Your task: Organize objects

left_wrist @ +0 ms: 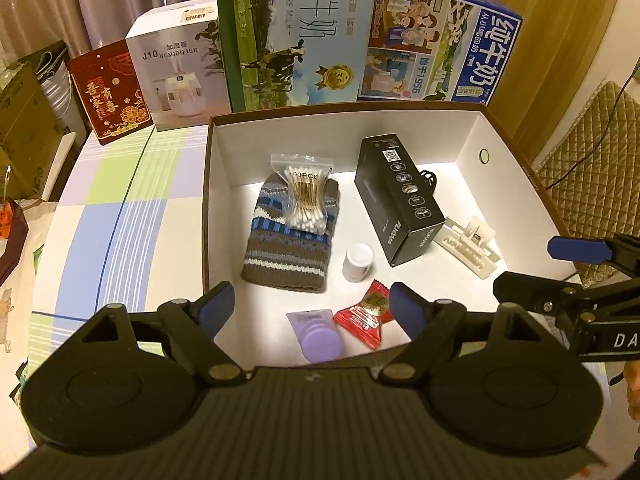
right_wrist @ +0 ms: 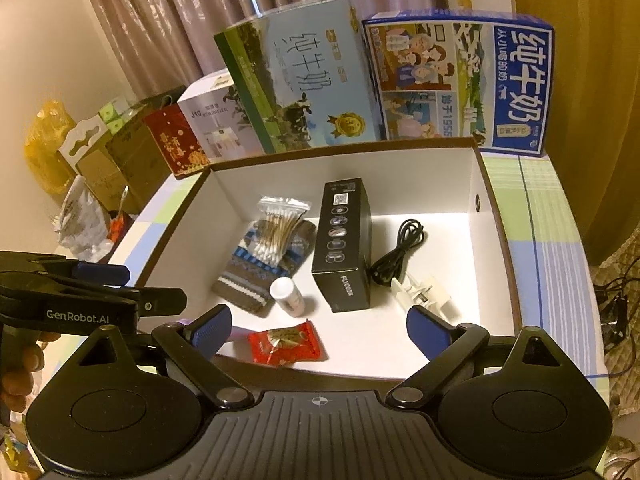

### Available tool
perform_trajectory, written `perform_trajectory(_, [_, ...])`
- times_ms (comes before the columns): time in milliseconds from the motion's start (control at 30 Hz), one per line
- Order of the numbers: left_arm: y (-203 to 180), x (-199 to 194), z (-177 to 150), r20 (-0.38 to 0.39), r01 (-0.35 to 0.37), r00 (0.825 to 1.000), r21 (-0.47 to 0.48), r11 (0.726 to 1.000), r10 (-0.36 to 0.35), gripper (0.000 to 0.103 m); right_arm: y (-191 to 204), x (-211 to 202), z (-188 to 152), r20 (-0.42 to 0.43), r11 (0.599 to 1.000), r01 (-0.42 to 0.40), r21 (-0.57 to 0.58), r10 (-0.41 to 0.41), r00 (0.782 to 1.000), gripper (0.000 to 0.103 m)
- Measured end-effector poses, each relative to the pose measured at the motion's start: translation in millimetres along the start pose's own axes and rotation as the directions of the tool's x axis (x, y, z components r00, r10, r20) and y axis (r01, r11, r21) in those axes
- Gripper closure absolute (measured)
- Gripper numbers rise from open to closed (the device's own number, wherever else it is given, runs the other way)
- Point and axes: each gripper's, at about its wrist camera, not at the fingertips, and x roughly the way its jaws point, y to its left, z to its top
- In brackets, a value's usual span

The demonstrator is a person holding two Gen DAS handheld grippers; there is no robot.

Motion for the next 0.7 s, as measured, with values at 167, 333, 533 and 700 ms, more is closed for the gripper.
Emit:
perform_trajectory(167, [-5.7,-15.1,-5.9,0.017,0.011,1.000,-0.002,1.000,-0.011,0.021,2.9,-15.0,-7.7,0.019,1.000,-0.005,0.007,0.005,1.000,0.011])
perform_trajectory(333, [-15.6,-31.2,-16.1,0.032,0.034,0.999,0.001,0.999,-0.034,0.019,3.2,-31.1,-19.9,0.030,1.000,-0.004,0.024,0.003,1.000,0.011])
perform_trajectory(533, [-28.2,-47.4,-35.4,0.036,0.070,0.997,0.010,0.997,-0.071,0.019,1.4,-52.8,-38.9,0.038,0.999,0.013,0.046,-0.015,0.999,0.011])
perform_trajectory(700, [-38.1,-53.9,-52.6,0.021,0.104,0.994,0.015,0.994,-0.105,0.019,-5.7,-68.8,-57.8,0.035,0.996,0.034,0.081,-0.037,0.999,0.011])
